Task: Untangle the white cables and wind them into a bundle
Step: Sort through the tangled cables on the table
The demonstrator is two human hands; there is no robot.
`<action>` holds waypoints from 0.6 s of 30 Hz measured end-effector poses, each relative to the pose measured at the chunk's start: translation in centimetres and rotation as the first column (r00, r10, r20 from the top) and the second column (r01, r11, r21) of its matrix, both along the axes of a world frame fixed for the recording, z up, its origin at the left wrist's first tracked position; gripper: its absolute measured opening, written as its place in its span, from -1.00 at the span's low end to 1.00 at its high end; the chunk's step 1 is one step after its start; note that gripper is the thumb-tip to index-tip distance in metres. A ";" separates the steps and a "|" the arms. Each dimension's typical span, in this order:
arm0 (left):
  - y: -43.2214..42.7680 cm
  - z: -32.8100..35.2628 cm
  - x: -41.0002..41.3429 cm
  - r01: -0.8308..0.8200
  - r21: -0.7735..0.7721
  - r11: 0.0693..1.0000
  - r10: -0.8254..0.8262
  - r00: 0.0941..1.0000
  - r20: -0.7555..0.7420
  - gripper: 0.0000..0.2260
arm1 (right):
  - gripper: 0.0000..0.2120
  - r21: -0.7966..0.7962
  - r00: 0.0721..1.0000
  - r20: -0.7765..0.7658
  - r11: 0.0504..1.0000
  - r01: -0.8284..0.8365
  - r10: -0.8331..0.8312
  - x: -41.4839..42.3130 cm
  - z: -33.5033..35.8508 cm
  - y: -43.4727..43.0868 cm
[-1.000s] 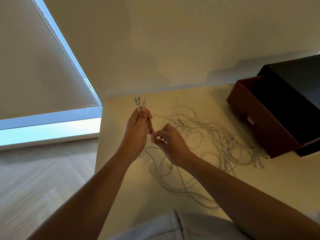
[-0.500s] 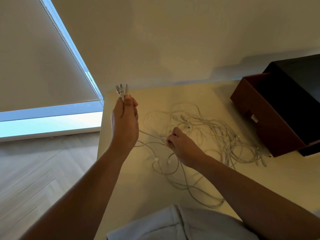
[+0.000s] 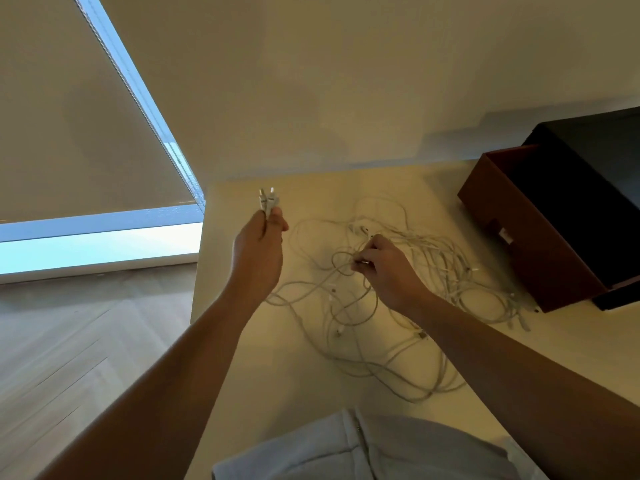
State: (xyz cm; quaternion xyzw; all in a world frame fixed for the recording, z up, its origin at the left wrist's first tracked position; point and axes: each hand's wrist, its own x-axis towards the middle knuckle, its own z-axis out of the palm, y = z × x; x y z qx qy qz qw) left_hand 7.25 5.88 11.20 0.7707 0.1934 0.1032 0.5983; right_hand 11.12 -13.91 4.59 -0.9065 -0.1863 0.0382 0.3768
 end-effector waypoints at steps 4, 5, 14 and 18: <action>-0.7 -0.6 -0.3 0.156 0.179 0.971 -0.134 0.983 -0.130 -0.69 | -0.93 0.100 0.999 -0.009 0.994 0.034 -0.033 -0.3 0.4 0.0; -0.9 -0.7 -0.3 0.197 0.210 0.958 -0.165 0.973 -0.159 -0.72 | -0.94 0.144 0.999 -0.013 0.989 0.038 -0.036 -0.4 0.6 0.1; -3.1 -1.1 -0.3 0.484 0.147 0.863 -0.432 0.856 -0.284 -0.84 | -0.94 0.237 0.997 -0.037 0.969 0.075 -0.068 -0.7 3.0 -0.5; -3.7 -0.4 -0.3 0.423 0.156 0.892 -0.376 0.889 -0.263 -0.80 | -0.92 0.158 0.989 -0.147 0.986 0.054 -0.031 -1.0 3.3 -0.5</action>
